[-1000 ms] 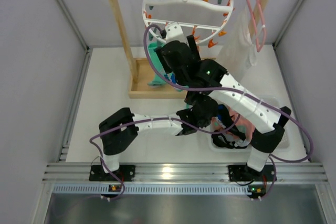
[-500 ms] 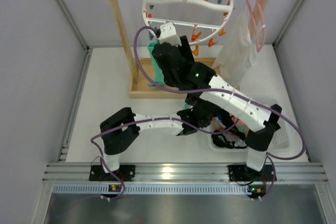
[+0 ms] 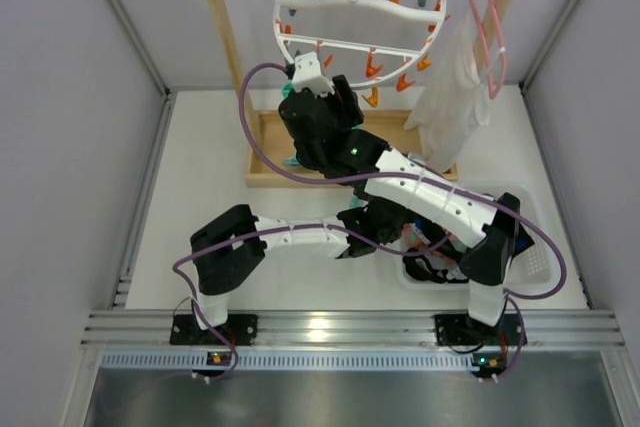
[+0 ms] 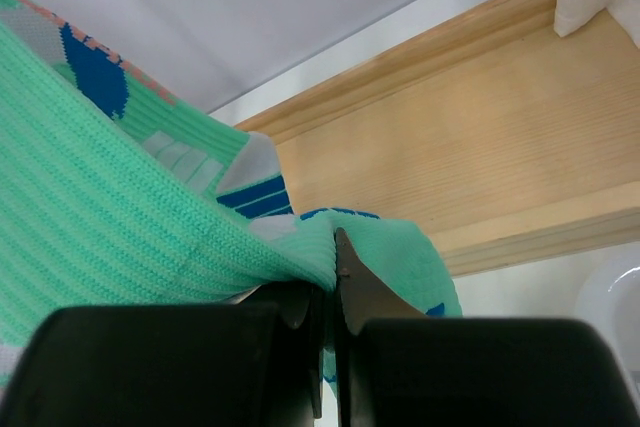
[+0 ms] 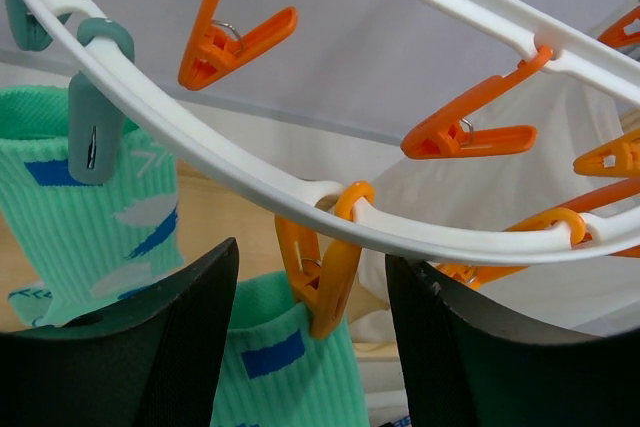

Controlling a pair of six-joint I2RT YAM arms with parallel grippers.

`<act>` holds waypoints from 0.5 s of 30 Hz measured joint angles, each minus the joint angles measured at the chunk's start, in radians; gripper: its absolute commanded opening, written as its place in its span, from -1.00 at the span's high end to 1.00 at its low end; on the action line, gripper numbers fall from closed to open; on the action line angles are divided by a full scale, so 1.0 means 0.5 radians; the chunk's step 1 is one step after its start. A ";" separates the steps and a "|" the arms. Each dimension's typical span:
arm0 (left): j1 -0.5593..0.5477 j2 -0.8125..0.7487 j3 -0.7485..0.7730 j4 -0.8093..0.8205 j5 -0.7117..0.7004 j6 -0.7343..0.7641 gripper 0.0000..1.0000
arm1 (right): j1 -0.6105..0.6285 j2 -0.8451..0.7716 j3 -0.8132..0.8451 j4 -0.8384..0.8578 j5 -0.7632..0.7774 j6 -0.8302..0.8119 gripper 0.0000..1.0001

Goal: Remove the socks clipped to the hanger

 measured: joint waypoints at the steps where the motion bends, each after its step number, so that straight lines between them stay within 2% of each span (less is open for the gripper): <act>1: 0.000 0.000 0.000 0.000 0.008 -0.006 1.00 | 0.000 0.000 -0.001 0.014 0.011 -0.008 -0.16; 9: 0.000 -0.001 0.000 0.000 0.024 -0.019 1.00 | -0.002 0.000 -0.050 0.197 0.089 -0.086 -0.11; 12: 0.000 -0.002 0.000 0.000 0.027 -0.028 1.00 | -0.005 0.000 -0.054 0.236 0.107 -0.117 0.02; 13: 0.000 -0.002 0.000 0.000 0.027 -0.032 1.00 | -0.008 0.000 -0.056 0.249 0.113 -0.125 0.14; 15: 0.000 -0.002 0.000 0.000 0.027 -0.044 1.00 | -0.009 0.000 -0.065 0.280 0.117 -0.149 0.24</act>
